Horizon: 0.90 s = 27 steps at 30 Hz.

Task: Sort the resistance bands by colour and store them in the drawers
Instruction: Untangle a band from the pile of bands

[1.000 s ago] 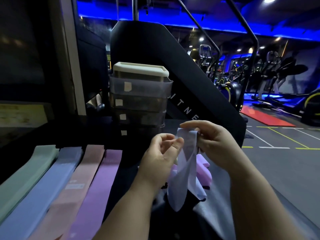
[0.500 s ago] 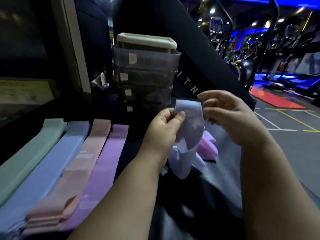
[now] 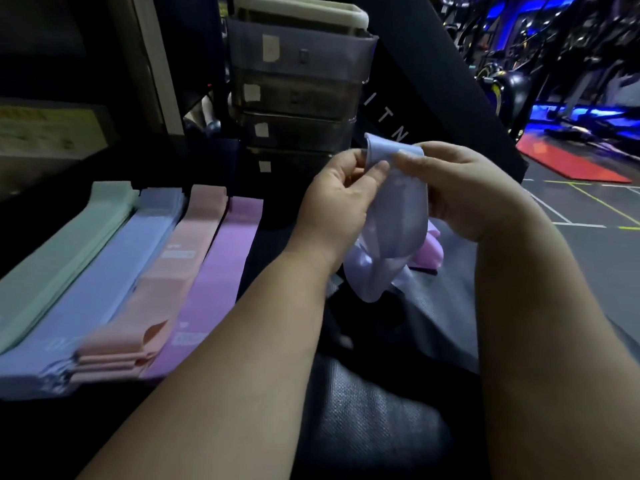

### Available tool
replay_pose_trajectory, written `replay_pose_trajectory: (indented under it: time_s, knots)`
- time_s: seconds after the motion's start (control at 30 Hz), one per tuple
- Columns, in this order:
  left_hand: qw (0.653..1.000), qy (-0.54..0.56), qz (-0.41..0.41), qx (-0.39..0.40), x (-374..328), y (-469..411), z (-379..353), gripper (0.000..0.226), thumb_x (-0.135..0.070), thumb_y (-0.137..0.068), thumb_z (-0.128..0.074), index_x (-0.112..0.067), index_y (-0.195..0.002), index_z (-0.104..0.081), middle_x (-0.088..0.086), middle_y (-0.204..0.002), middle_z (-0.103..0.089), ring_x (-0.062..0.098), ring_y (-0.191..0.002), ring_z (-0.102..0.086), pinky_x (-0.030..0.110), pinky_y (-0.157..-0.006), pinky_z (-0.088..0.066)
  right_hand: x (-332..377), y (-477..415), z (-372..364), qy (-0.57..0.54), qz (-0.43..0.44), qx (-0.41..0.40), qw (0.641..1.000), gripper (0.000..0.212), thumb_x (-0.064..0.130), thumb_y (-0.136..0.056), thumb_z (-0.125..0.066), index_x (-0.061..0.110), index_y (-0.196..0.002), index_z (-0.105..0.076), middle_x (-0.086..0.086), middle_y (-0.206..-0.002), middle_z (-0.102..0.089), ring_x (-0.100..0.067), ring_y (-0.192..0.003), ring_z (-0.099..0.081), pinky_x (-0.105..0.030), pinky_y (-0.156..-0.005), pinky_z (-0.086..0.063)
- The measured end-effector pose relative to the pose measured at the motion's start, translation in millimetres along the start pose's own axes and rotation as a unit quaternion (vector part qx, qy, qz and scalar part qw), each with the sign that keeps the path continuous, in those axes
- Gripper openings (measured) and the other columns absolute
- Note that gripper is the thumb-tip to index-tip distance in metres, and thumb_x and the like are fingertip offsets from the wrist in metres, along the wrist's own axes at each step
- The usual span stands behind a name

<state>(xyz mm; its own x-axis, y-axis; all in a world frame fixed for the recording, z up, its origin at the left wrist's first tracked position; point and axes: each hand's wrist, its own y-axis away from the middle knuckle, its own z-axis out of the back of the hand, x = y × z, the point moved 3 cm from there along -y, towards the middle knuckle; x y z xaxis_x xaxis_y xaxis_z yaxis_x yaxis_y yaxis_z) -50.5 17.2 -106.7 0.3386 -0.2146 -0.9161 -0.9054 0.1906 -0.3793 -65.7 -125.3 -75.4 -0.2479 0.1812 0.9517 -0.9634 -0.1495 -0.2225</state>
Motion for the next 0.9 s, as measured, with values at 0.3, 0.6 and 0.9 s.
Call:
replay_pose_trajectory:
  time_s: [0.3, 0.6, 0.9]
  knots:
    - [0.999, 0.043, 0.014, -0.021, 0.9, 0.4, -0.3, 0.015, -0.020, -0.085, -0.074, -0.019, -0.092, -0.061, -0.001, -0.085, -0.068, 0.015, -0.082, -0.066, 0.032, -0.070, -0.054, -4.5, -0.3, -6.0, -0.084, -0.007, 0.027, 0.996, 0.046, 0.030, -0.078, -0.069, -0.001, -0.111, -0.064, -0.019, -0.103, -0.069, -0.030, -0.093, -0.067, -0.040, -0.082, -0.057]
    - [0.993, -0.049, 0.041, 0.095, 13.6, 3.5, -15.7, 0.020, -0.037, -0.076, -0.061, -0.022, -0.089, -0.061, -0.004, -0.084, -0.065, 0.011, -0.080, -0.059, 0.035, -0.078, -0.050, 10.9, -1.0, -5.1, -0.187, 0.124, -0.131, 0.966, 0.013, 0.009, -0.096, -0.051, 0.008, -0.087, -0.061, 0.004, -0.065, -0.066, -0.008, -0.059, -0.061, -0.021, -0.058, -0.050]
    - [0.975, -0.122, 0.061, 0.174, 23.2, 9.4, -20.2, 0.028, -0.042, -0.078, -0.071, -0.028, -0.102, -0.066, -0.001, -0.100, -0.074, 0.017, -0.101, -0.069, 0.046, -0.096, -0.052, 4.7, -0.8, 15.0, -0.265, 0.144, -0.266, 0.916, 0.017, 0.012, -0.097, -0.052, 0.010, -0.085, -0.064, 0.002, -0.065, -0.067, -0.011, -0.061, -0.063, -0.021, -0.059, -0.049]
